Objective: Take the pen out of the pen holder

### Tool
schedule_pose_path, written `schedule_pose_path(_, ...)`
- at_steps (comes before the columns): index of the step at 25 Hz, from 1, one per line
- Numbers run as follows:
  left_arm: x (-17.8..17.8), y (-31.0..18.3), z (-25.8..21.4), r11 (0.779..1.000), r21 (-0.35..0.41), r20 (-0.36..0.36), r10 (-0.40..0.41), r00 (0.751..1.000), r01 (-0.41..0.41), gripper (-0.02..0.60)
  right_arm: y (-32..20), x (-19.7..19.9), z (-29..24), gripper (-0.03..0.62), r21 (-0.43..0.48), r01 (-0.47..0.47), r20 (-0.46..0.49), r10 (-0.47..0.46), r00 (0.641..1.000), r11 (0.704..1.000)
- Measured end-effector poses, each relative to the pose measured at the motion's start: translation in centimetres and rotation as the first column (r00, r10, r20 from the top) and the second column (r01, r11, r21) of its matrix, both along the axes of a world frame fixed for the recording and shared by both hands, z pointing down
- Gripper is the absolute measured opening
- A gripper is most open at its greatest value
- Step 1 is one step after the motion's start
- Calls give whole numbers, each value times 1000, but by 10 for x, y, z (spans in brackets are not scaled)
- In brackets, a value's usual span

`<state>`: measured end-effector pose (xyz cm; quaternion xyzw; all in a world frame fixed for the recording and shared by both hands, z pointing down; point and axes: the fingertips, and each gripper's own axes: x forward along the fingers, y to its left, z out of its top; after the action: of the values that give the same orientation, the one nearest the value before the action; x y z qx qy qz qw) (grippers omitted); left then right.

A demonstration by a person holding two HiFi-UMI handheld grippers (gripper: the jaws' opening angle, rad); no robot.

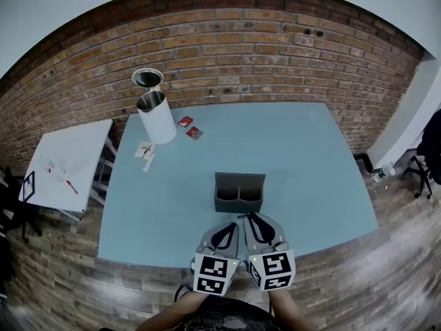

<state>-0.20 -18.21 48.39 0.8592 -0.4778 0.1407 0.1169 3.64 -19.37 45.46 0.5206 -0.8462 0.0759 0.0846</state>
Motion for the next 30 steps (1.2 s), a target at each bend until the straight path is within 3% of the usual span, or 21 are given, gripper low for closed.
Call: schedule_pose_path(30, 4, 42, -15, 999, 42, -2, -4, 1000, 4, 5, 52, 4, 13, 49, -57, 21, -36, -23, 999, 998)
